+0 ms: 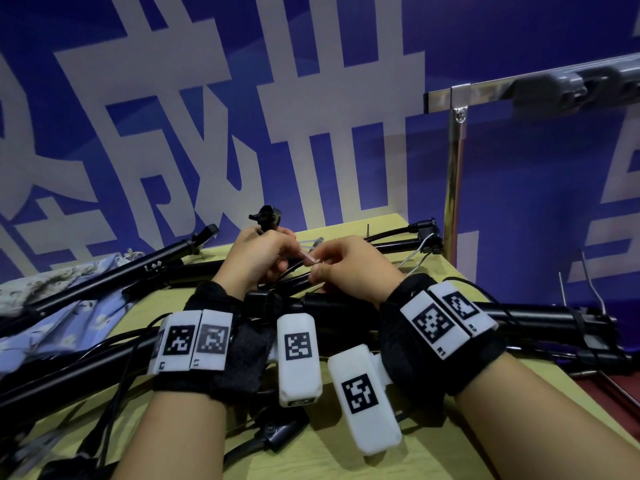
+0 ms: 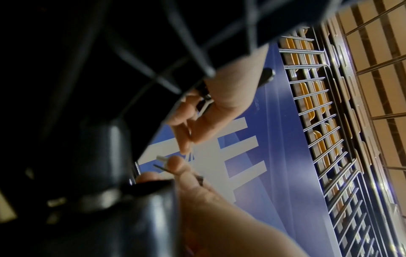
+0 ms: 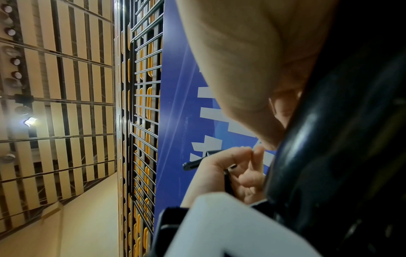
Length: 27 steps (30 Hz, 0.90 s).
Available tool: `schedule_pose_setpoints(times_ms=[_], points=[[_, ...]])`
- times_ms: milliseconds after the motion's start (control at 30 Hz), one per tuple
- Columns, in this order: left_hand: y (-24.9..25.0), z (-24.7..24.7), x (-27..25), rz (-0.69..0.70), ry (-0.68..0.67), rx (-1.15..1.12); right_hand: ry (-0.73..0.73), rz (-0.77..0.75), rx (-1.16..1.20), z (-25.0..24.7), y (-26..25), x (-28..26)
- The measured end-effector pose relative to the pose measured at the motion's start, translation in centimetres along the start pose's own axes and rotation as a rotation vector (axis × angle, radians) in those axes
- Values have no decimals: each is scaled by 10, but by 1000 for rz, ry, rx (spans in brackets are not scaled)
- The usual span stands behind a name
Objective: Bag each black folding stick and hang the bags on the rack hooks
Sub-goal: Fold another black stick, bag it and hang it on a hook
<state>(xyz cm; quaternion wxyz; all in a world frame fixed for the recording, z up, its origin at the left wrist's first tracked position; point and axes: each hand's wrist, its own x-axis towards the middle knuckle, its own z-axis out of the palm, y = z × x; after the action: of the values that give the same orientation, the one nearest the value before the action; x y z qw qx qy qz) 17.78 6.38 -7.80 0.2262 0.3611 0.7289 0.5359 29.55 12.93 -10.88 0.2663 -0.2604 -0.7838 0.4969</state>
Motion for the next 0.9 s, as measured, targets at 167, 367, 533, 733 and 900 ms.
schedule_pose_setpoints(times_ms=[167, 367, 533, 733, 900], points=[[1, -2, -4, 27, 58, 12, 63, 68, 111, -5, -4, -3], [-4, -19, -18, 44, 110, 125, -69, 63, 65, -19, -13, -17], [5, -38, -37, -64, 88, 100, -248, 67, -362, -34, -17, -37], [2, -48, -63, -115, 28, 213, -312, 113, -566, -27, -26, -57], [-1, -37, -84, -6, 46, 284, -255, 97, -609, -19, -27, -61]])
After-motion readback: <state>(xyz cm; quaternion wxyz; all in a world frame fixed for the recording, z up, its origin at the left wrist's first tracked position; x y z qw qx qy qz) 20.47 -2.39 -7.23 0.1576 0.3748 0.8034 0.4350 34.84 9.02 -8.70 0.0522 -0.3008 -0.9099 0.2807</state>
